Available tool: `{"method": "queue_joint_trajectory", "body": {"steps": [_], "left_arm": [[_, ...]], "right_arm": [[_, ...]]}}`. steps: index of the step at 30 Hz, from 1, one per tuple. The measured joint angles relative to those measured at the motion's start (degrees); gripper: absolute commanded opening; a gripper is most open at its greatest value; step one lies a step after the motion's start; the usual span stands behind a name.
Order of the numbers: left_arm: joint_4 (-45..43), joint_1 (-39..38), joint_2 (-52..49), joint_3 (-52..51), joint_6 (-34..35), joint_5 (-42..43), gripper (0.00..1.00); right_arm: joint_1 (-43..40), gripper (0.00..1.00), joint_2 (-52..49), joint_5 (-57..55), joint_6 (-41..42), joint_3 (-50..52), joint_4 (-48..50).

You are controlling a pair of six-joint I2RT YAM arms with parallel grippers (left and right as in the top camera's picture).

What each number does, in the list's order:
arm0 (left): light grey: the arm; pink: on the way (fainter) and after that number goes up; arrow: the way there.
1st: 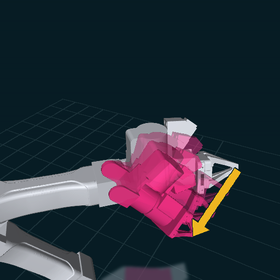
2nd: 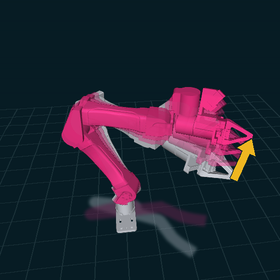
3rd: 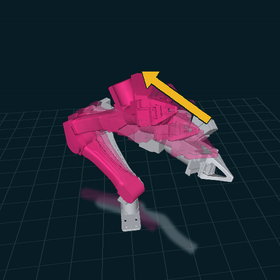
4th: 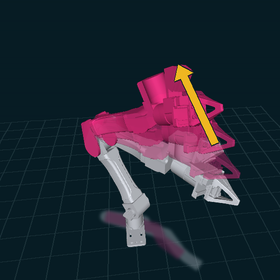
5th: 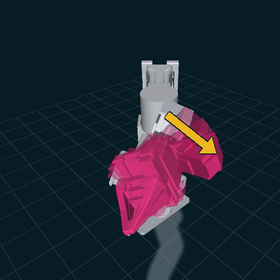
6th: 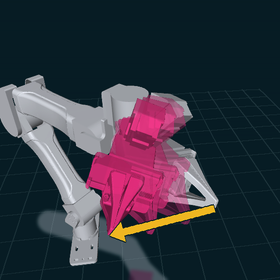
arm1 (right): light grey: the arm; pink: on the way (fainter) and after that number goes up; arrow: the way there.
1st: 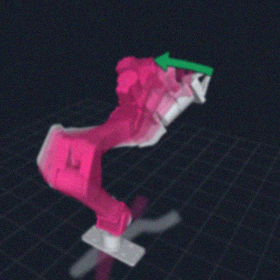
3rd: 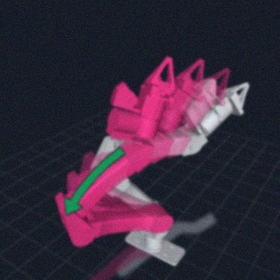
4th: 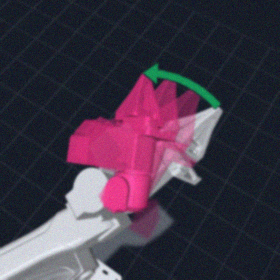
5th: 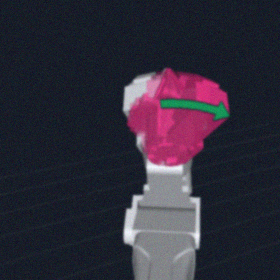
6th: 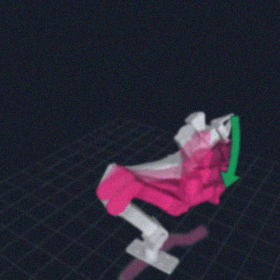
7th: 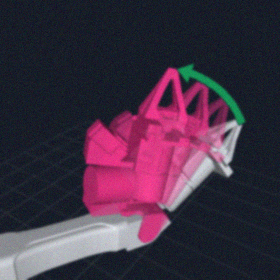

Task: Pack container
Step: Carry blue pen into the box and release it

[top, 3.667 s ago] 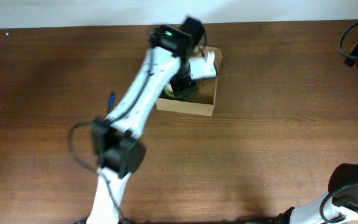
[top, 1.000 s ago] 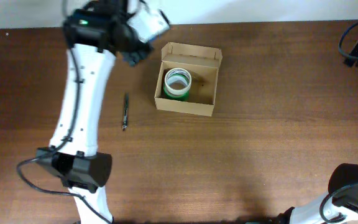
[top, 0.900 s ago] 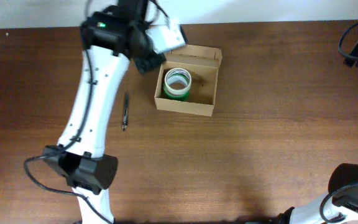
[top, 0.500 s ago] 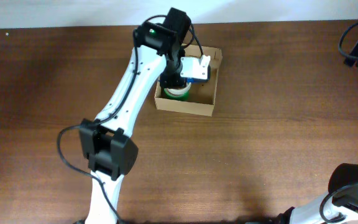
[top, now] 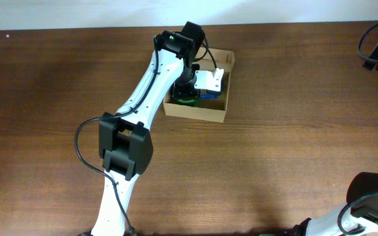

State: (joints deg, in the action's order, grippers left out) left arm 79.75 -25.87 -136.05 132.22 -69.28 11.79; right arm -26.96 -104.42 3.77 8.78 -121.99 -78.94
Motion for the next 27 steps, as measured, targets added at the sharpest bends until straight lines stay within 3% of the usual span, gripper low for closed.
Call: {"method": "queue_joint_trajectory", "body": {"steps": [17,22,25,27], "left_arm": [[-0.74,-0.37,-2.14,-0.33,0.00,1.42,0.04],[-0.90,-0.39,-2.38,-0.46,-0.15,1.99,0.20],[-1.33,-0.52,-2.38,-0.46,-0.26,2.38,0.44],[-1.66,-0.70,-2.38,-0.46,0.57,2.54,0.46]], "right_arm": [[0.00,0.99,0.00,0.00,0.07,0.00,0.00],[0.00,0.99,0.00,0.00,0.04,0.00,0.00],[0.00,0.99,0.00,0.00,0.02,0.00,0.00],[0.00,0.99,0.00,0.00,0.02,0.00,0.00]]}}
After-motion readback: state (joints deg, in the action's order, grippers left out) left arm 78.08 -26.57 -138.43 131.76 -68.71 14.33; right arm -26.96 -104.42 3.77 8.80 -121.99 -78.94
